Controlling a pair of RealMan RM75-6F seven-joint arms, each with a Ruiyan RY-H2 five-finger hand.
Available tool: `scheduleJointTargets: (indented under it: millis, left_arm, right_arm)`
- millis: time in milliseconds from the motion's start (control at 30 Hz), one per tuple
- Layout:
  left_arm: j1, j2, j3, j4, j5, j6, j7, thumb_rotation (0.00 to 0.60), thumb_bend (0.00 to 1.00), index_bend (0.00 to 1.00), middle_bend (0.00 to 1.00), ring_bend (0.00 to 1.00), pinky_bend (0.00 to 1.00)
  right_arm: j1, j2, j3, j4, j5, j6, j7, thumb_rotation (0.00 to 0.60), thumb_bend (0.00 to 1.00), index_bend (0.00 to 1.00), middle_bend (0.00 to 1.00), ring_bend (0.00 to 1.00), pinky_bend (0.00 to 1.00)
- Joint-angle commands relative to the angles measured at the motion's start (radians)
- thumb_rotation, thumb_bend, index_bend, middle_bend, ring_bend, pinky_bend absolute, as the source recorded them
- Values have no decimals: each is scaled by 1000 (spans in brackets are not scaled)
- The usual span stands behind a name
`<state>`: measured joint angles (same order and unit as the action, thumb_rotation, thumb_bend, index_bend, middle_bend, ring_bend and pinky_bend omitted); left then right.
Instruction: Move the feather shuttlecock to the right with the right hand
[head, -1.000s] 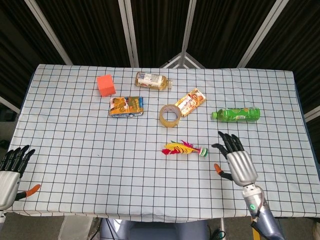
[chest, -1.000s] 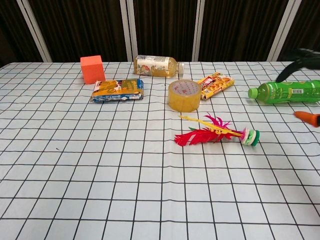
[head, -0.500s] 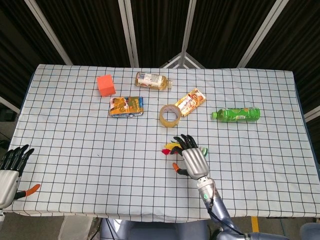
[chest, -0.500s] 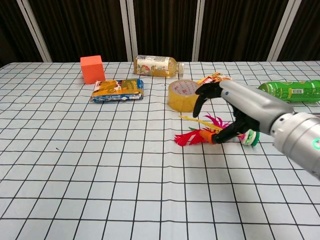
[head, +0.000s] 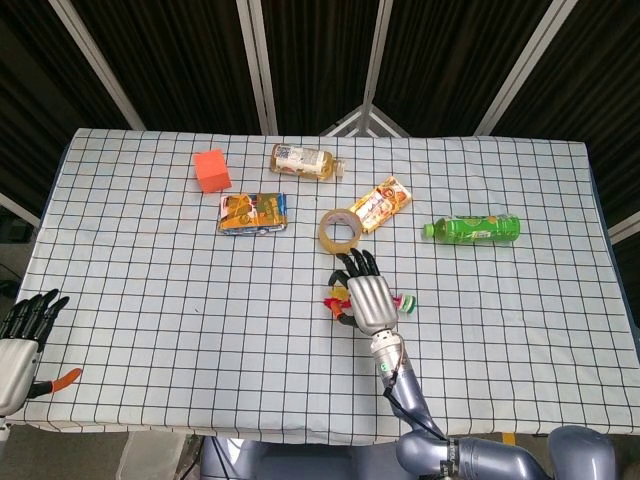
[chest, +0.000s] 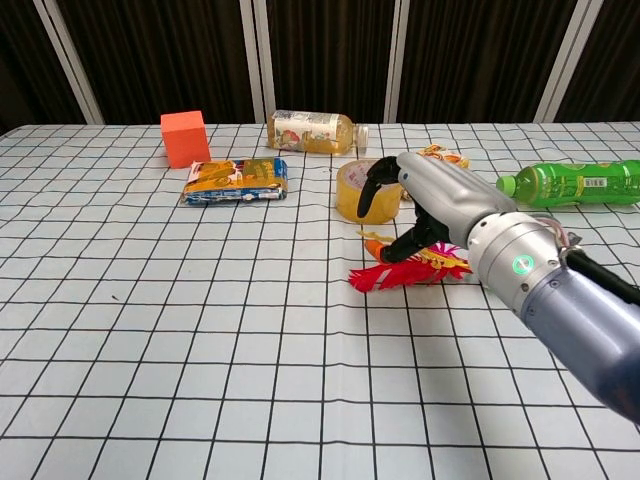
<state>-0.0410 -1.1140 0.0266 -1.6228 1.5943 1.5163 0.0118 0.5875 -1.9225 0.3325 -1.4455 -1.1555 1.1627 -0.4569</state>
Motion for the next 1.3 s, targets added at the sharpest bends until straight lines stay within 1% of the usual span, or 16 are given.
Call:
scheduleJointTargets:
  millis: [33,200,267,467,567,733,867,933,967,1133,1200,1300]
  left_arm:
    - [-2,1,1,-2,-1,-4,-1,600,0,0,0,0,0]
    - [-3,1,2,-5,1,-5,-1,600,0,0,0,0,0]
    - [-3,2,1,-6,0,-6,1,600,0,0,0,0,0]
    - [-5,2,1,-8,-4,-10,1,600,0,0,0,0,0]
    - [-5,2,1,-8,-4,-10,1,600,0,0,0,0,0]
    - [-5,2,1,-7,-4,-10,-1,600,0,0,0,0,0]
    - [-5,2,1,-7,-6,-10,0,600,0,0,0,0,0]
    - [-5,2,2,-9,-6,-11,3,600,0,0,0,0,0]
    - [-5,2,2,-9,-4,-10,6,600,0,0,0,0,0]
    - [-3,-3,4,-7,1,-5,19,600,0,0,0,0,0]
    - [-2,-4,5,-7,1,-4,26,600,0,0,0,0,0]
    - [0,-7,4,-7,3,0,38,600,0,0,0,0,0]
  right_arm:
    - [4,-6,1,20,12,1,17,600,398,470,180,0,0]
    - [2,-17,-11,54,26,-3,47,600,405,536,208,0,0]
    - [1,-21,-16,62,26,-4,61,600,438,573,220,0,0]
    - [3,-27,-22,70,18,0,91,600,536,641,242,0,0]
    - [5,-29,-25,66,11,3,105,600,559,651,246,0,0]
    - [3,-5,-26,32,-3,20,102,600,562,653,247,0,0]
    - [-3,37,-13,-21,-13,45,85,600,562,653,247,0,0]
    - [-8,73,-1,-60,-17,62,71,600,562,653,247,0,0]
    - [-16,98,10,-78,-20,81,61,600,562,653,247,0,0]
    - [-63,221,15,-180,-9,116,37,600,561,653,247,0,0]
    - [-89,269,18,-211,-2,137,45,600,561,653,246,0,0]
    - [-138,348,6,-256,8,157,76,600,562,653,246,0,0]
